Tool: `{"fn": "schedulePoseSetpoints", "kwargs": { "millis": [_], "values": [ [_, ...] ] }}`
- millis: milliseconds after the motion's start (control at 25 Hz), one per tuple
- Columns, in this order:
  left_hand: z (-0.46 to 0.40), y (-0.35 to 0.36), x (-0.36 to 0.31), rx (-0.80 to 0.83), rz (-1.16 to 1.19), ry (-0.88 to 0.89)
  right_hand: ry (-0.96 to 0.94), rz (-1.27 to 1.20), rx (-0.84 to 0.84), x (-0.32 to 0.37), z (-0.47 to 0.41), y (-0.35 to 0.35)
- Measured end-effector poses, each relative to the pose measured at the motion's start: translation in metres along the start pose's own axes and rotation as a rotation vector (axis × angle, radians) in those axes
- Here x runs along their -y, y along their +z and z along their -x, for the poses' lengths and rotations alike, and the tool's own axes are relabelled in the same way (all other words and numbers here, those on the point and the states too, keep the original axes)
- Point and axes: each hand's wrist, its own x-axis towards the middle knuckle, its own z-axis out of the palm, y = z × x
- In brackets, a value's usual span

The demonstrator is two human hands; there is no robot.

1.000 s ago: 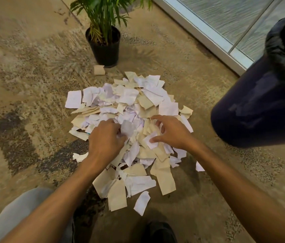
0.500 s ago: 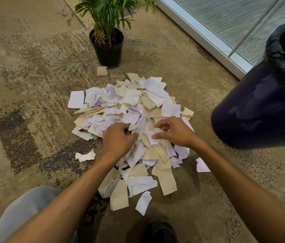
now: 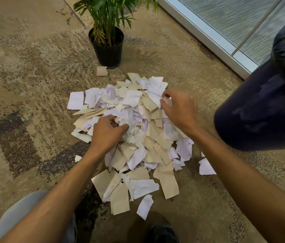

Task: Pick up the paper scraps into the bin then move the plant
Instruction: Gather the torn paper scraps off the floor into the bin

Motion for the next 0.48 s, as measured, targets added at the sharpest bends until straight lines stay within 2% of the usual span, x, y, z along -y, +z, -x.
{"fn": "schedulePoseSetpoints", "kwargs": {
  "millis": [200, 360, 480],
  "values": [
    [-0.004, -0.002, 0.005, 0.068, -0.030, 0.003, -0.136, 0.155, 0.201, 0.010, -0.002, 0.023],
    [-0.004, -0.005, 0.005, 0.070, -0.037, 0.020, -0.253, 0.354, 0.238, 0.017, 0.001, 0.030],
    [0.000, -0.009, 0.002, 0.085, -0.046, 0.050, -0.274, 0.386, 0.180, 0.022, 0.007, 0.028]
  ]
}}
